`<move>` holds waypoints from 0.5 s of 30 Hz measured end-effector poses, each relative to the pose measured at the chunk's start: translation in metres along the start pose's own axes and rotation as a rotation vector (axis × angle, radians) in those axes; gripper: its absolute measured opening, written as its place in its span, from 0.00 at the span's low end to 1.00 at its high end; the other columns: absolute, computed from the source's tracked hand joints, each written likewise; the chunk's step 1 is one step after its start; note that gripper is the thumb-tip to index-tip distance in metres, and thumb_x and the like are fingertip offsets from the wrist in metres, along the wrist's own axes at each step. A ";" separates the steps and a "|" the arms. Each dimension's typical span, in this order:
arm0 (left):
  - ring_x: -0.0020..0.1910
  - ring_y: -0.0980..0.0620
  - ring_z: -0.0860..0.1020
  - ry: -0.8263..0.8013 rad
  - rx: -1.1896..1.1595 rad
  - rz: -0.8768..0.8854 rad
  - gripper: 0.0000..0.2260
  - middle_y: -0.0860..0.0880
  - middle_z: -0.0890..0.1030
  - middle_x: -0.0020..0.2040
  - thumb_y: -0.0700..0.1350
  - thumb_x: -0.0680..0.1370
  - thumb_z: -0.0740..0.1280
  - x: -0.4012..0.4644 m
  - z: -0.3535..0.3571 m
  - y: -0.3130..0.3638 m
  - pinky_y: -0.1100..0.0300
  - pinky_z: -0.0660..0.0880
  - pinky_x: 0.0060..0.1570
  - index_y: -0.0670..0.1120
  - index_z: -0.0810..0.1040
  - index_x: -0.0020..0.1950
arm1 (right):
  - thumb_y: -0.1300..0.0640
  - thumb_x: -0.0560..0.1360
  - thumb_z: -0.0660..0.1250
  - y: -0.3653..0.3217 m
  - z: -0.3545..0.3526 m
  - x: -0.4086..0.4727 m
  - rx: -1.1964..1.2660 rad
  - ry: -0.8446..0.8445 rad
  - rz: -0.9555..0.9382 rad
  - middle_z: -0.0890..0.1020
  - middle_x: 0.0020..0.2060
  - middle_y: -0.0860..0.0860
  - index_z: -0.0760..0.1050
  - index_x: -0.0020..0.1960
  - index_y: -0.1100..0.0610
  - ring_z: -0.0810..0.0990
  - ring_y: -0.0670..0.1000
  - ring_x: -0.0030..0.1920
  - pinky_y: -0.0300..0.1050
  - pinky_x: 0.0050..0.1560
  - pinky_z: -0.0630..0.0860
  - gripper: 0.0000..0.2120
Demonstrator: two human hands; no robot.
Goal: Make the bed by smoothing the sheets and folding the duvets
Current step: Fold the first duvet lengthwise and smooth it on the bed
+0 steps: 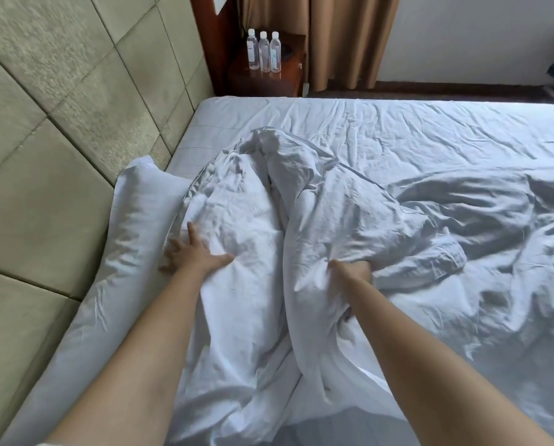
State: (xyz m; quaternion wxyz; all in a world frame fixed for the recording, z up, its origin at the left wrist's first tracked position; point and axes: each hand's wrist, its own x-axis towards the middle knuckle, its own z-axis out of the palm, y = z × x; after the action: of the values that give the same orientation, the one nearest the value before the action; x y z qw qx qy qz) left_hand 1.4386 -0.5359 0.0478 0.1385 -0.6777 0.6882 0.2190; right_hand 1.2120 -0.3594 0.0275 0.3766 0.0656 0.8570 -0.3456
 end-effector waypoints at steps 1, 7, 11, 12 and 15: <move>0.77 0.38 0.48 -0.022 -0.071 -0.006 0.61 0.41 0.41 0.78 0.70 0.62 0.72 0.009 0.003 -0.003 0.34 0.55 0.70 0.55 0.30 0.75 | 0.50 0.69 0.73 -0.003 0.001 -0.001 -0.071 -0.051 -0.050 0.78 0.53 0.59 0.73 0.55 0.63 0.78 0.62 0.58 0.53 0.57 0.76 0.22; 0.69 0.45 0.70 -0.107 -0.474 -0.002 0.49 0.43 0.67 0.73 0.56 0.64 0.79 0.015 0.007 0.003 0.53 0.68 0.68 0.38 0.58 0.75 | 0.52 0.73 0.68 -0.015 0.036 -0.046 -0.252 -0.268 -0.357 0.77 0.39 0.51 0.67 0.37 0.52 0.77 0.50 0.39 0.44 0.46 0.75 0.12; 0.63 0.42 0.75 -0.006 -0.532 0.111 0.28 0.41 0.74 0.67 0.52 0.75 0.69 -0.026 0.005 0.030 0.53 0.73 0.61 0.37 0.70 0.68 | 0.57 0.72 0.61 -0.012 0.040 -0.083 -0.198 -0.358 -0.468 0.78 0.42 0.55 0.68 0.36 0.54 0.79 0.56 0.48 0.47 0.52 0.75 0.06; 0.63 0.41 0.75 0.060 -0.513 0.149 0.25 0.40 0.74 0.66 0.52 0.76 0.67 -0.038 -0.004 0.038 0.53 0.73 0.60 0.38 0.70 0.68 | 0.59 0.73 0.60 -0.018 0.035 -0.094 -0.187 -0.337 -0.497 0.76 0.42 0.54 0.68 0.38 0.55 0.77 0.54 0.47 0.45 0.50 0.71 0.06; 0.62 0.39 0.75 0.259 -0.500 0.237 0.20 0.40 0.77 0.63 0.50 0.77 0.65 -0.068 -0.058 0.049 0.51 0.72 0.61 0.43 0.72 0.67 | 0.60 0.77 0.60 -0.047 0.010 -0.134 -0.073 -0.308 -0.621 0.72 0.41 0.52 0.68 0.44 0.56 0.70 0.51 0.46 0.42 0.48 0.65 0.04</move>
State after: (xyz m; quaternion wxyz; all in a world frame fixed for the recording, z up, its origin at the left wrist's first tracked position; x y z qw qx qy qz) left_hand 1.3991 -0.5054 0.1368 -0.1481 -0.6279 0.6992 0.3082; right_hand 1.2954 -0.3807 0.1409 0.3805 -0.2650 0.7808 -0.4188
